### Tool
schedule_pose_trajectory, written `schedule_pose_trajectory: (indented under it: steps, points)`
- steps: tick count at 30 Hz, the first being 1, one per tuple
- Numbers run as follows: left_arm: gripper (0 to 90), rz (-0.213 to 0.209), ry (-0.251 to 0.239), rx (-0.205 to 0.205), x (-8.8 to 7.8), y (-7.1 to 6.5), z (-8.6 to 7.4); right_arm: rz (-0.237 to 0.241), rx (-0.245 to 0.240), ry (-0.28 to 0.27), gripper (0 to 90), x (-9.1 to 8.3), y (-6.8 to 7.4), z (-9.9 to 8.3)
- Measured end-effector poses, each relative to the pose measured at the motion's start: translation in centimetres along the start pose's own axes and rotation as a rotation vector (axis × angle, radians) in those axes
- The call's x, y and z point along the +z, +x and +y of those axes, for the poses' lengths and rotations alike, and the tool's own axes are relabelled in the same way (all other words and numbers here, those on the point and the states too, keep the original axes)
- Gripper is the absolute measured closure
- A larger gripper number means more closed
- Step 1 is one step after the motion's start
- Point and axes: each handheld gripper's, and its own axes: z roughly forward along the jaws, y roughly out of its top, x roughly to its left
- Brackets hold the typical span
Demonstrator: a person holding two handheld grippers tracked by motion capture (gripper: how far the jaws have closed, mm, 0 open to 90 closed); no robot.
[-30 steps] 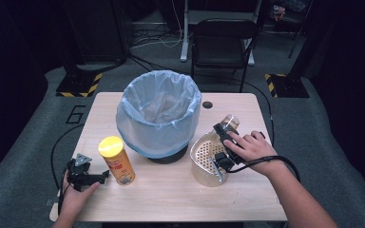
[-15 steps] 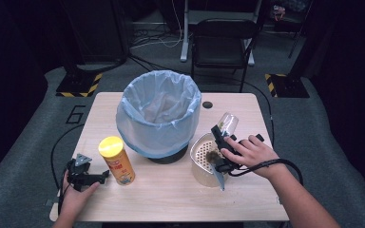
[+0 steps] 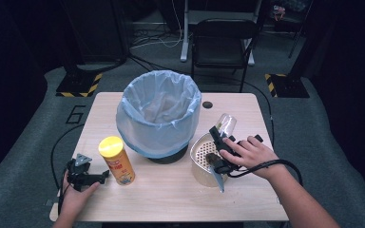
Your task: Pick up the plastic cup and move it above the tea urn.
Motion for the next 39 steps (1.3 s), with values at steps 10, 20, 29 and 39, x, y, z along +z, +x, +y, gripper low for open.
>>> schedule_pose_trajectory:
  steps: [10, 20, 29, 39]
  points:
    - [0.4, -0.003, -0.001, -0.003, 0.0, 0.0, 0.0, -0.040, 0.069, -0.024, 40.5, 0.1, 0.1, 0.2]
    - [0.4, 0.000, 0.000, 0.000, 0.0, 0.0, 0.0, 0.000, -0.092, -0.030, 40.5, 0.1, -1.0, -0.3]
    - [0.4, 0.000, 0.000, 0.000, 0.0, 0.0, 0.0, 0.010, -0.064, -0.057, 40.3, 0.2, -1.5, -0.7]
    - [0.4, -0.001, 0.000, -0.002, 0.0, 0.0, 0.0, -0.046, 0.145, -0.071, 40.2, 0.3, -2.3, -1.2]
